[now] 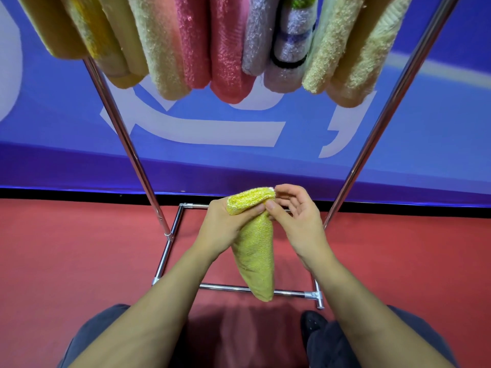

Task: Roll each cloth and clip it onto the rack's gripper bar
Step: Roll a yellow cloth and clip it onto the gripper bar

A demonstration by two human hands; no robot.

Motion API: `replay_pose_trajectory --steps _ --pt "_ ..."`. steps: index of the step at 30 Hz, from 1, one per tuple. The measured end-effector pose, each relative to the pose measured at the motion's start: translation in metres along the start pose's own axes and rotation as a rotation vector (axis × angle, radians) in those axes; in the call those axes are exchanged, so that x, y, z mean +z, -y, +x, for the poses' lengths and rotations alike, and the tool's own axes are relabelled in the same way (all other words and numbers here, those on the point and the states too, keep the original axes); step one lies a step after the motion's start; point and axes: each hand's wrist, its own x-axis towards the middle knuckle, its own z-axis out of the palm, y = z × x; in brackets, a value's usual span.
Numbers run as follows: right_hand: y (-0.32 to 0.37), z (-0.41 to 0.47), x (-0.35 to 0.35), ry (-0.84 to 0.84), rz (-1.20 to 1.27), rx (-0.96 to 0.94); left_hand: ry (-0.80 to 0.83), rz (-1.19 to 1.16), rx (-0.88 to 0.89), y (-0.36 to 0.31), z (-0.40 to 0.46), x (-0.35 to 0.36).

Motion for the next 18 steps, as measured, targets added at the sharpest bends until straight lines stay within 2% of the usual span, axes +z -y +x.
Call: replay_pose_trajectory --steps 4,7,12,18 --pt "-0.010 -0.004 -0.006 0.039 -0.103 0.065 0.015 -0.046 -0.005 -0.009 -0.002 0.000" --pt "-0.010 -0.008 -0.007 0.128 -0.162 0.016 0.030 -0.050 0.013 -0.015 -0.003 -0.003" --pt "0.000 -0.006 -0.009 0.057 -0.115 -0.061 0.014 -0.053 0.032 -0.035 -0.002 -0.005" --pt "0.012 -0.014 -0.011 0.090 -0.249 -0.122 0.061 -0.007 0.101 -0.076 0.005 -0.002"
